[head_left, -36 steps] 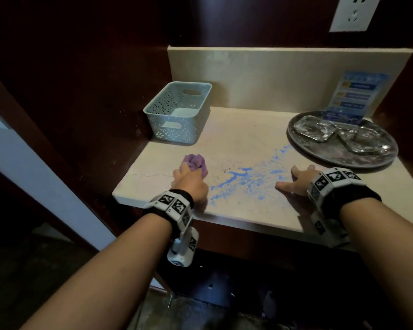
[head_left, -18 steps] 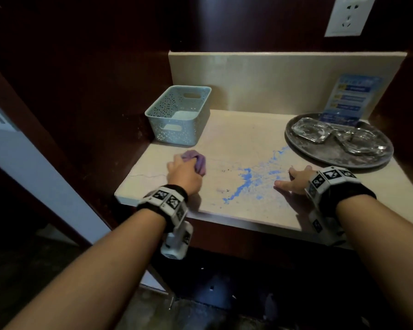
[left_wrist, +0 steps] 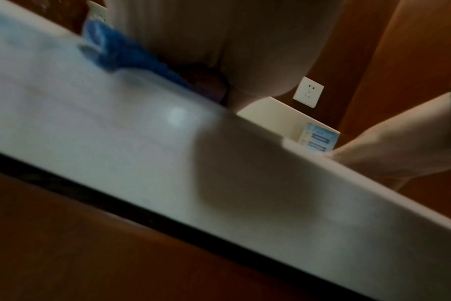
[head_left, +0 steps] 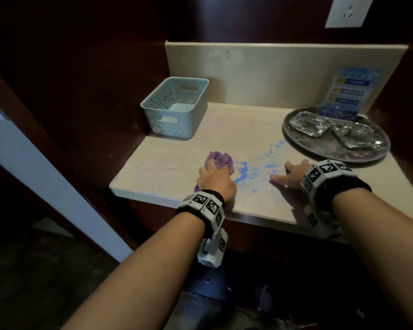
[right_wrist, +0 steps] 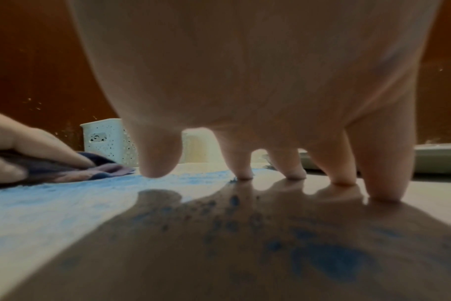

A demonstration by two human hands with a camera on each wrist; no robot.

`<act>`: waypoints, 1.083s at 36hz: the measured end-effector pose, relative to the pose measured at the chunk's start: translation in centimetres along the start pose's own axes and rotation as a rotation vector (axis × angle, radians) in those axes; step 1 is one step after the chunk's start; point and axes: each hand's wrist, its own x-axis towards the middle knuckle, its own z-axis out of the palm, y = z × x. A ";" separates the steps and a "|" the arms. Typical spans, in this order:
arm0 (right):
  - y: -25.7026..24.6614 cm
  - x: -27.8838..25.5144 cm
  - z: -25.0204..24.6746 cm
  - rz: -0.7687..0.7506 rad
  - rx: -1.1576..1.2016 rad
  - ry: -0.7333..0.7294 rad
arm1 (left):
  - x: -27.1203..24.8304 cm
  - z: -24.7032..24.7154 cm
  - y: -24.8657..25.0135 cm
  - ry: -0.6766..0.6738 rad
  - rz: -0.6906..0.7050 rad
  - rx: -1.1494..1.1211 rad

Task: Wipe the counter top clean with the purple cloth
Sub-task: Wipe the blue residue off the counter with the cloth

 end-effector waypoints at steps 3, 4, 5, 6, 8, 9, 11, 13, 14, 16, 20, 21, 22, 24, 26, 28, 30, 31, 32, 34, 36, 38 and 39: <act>0.0 -0.1 -0.1 -0.010 -0.022 0.003 | 0.1 0.1 0.4 -0.041 0.049 -0.038; 0.0 0.0 -0.1 -0.011 -0.025 -0.001 | 0.3 -0.1 0.1 -0.035 0.060 -0.063; 0.0 0.1 -0.1 -0.013 -0.022 -0.004 | 0.5 -0.4 -0.3 -0.013 0.067 -0.087; 0.1 0.1 0.0 -0.013 -0.019 -0.009 | 0.8 -0.9 -1.0 0.025 0.069 -0.105; 0.2 0.2 0.1 -0.012 -0.009 -0.013 | 1.6 -2.4 -2.7 0.116 0.062 -0.094; 0.3 0.3 0.2 -0.013 -0.002 -0.013 | 2.1 -3.4 -3.8 0.149 0.043 -0.061; 0.3 0.2 0.2 -0.014 0.007 -0.016 | 2.9 -5.2 -6.1 0.193 -0.022 0.004; 0.3 0.3 0.2 -0.017 0.012 -0.018 | 3.5 -6.4 -8.2 0.205 -0.102 0.041; 0.2 0.3 0.2 -0.017 0.015 -0.017 | 3.5 -6.6 -9.0 0.195 -0.144 0.055; 0.2 0.3 0.1 -0.010 0.020 -0.017 | 3.3 -6.3 -9.8 0.156 -0.203 0.078; 0.1 0.3 0.2 -0.005 0.036 -0.022 | 3.0 -4.9 -8.2 0.109 -0.183 0.018; 0.1 0.2 0.1 -0.004 0.039 -0.026 | 3.0 -4.3 -7.3 0.092 -0.155 -0.017; 0.1 0.2 0.1 -0.001 0.041 -0.029 | 2.8 -3.7 -6.2 0.070 -0.123 -0.046; 0.1 0.1 0.2 0.004 0.050 -0.032 | 2.3 -2.1 -3.7 0.043 -0.059 -0.094; 0.2 0.1 0.2 0.006 0.061 -0.035 | 1.6 -0.6 -1.2 0.015 -0.004 -0.094; 0.2 0.0 0.2 0.008 0.067 -0.031 | 1.1 0.7 0.7 -0.021 0.040 -0.059; 0.2 0.0 0.2 0.006 0.066 -0.020 | 1.0 1.3 1.9 -0.069 0.057 -0.050; 0.2 0.0 0.2 0.003 0.069 -0.016 | 1.2 1.4 2.1 -0.085 0.061 -0.053; 0.2 0.0 0.3 0.000 0.073 -0.013 | 1.3 1.3 2.1 -0.095 0.061 -0.062; 0.3 -0.1 0.3 -0.007 0.085 -0.010 | 1.9 0.9 1.8 -0.114 0.049 -0.103; 0.4 -0.2 0.4 -0.020 0.093 -0.002 | 2.6 0.0 1.3 -0.078 0.042 -0.129; 0.4 -0.3 0.4 -0.036 0.104 0.004 | 3.3 -1.2 0.8 -0.030 0.019 -0.142; 0.4 -0.3 0.4 -0.038 0.106 0.001 | 3.8 -1.7 0.5 -0.014 0.011 -0.156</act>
